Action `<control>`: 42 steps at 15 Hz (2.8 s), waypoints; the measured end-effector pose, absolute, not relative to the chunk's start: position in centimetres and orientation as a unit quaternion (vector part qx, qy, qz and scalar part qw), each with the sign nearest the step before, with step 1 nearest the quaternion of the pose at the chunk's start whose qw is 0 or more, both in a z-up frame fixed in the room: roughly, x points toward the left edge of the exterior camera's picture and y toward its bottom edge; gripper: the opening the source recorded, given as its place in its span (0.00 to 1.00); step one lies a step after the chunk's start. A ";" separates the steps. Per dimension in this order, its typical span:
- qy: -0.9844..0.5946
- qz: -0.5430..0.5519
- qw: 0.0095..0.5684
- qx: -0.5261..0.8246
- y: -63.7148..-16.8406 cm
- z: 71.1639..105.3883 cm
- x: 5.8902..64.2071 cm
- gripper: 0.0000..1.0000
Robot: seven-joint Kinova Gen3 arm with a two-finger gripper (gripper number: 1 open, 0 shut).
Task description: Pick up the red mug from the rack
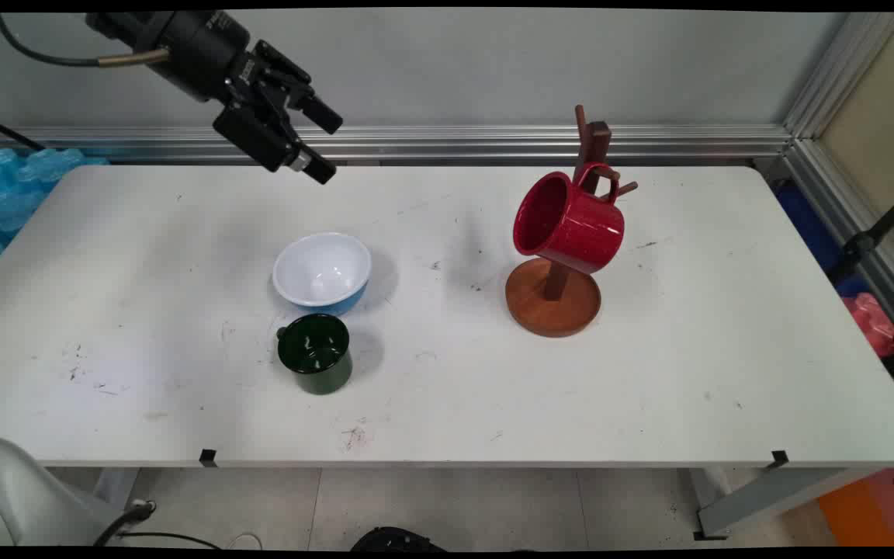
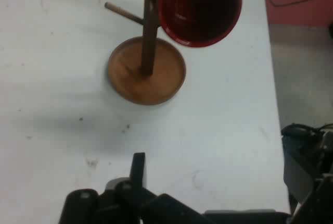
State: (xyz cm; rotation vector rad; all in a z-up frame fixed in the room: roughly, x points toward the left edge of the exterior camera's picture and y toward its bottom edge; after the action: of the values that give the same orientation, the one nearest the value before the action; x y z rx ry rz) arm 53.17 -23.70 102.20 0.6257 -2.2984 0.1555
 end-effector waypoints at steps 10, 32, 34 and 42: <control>-0.851 0.010 0.414 0.324 -23.4 103.5 44.2 1.00; -0.831 -0.022 0.391 0.395 -28.6 96.0 30.1 1.00; -0.830 -0.023 0.390 0.398 -28.9 95.3 29.7 1.00; -0.828 -0.019 0.395 0.397 -30.0 93.7 28.7 1.00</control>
State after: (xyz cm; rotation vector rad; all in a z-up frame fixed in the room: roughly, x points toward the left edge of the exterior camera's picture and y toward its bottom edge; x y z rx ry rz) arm 28.69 -30.00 93.73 1.0057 -2.1002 -0.0471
